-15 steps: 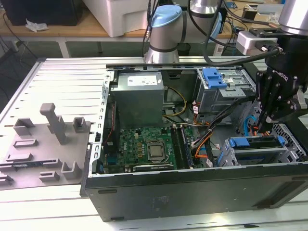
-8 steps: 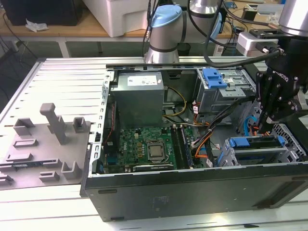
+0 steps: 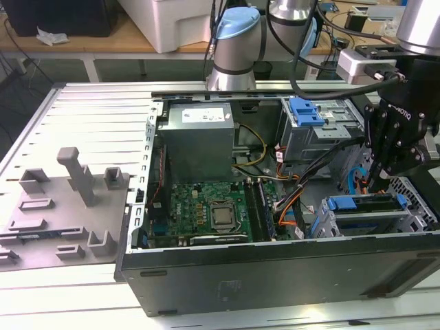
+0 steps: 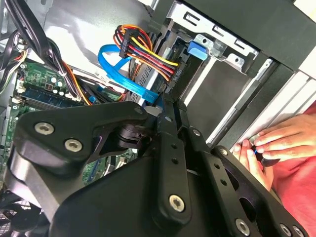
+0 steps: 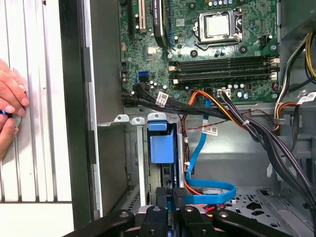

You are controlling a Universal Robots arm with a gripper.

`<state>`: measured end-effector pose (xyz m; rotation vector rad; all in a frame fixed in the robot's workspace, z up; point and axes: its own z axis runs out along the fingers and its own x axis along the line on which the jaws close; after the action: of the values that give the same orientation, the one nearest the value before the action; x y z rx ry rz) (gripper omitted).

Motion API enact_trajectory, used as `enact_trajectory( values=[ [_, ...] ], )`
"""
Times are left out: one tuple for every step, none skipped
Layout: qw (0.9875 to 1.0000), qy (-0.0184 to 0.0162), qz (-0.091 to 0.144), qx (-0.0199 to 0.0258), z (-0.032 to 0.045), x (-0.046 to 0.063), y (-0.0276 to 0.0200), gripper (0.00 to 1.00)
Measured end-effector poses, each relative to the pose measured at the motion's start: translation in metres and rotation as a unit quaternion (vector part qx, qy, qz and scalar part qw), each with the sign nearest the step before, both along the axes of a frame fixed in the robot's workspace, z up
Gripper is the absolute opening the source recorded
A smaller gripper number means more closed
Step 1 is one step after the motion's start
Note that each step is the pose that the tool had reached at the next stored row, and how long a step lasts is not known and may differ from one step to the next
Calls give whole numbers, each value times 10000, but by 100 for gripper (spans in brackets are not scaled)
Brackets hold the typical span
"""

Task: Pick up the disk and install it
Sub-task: 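Insert the second disk wire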

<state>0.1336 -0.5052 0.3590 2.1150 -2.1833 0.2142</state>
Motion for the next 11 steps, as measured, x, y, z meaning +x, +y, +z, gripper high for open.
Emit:
enact_trajectory(
  values=[
    [10000,-1,0,0,-1,-3,-1,16],
    [10000,-1,1,0,-2,-3,-2,16],
    [10000,-1,2,0,-4,-3,-2,16],
    [10000,-2,2,1,-7,-3,-4,16],
    [10000,-2,1,1,-9,-4,-5,16],
    [10000,-2,2,0,-12,-4,-6,16],
    [10000,-2,3,1,-16,-4,-7,16],
    [10000,-2,5,1,-19,-4,-8,16],
    [10000,-2,6,1,-22,-4,-8,16],
    [10000,-2,8,1,-25,-4,-8,16],
    [10000,-2,9,1,-27,-4,-8,16]
  ],
)
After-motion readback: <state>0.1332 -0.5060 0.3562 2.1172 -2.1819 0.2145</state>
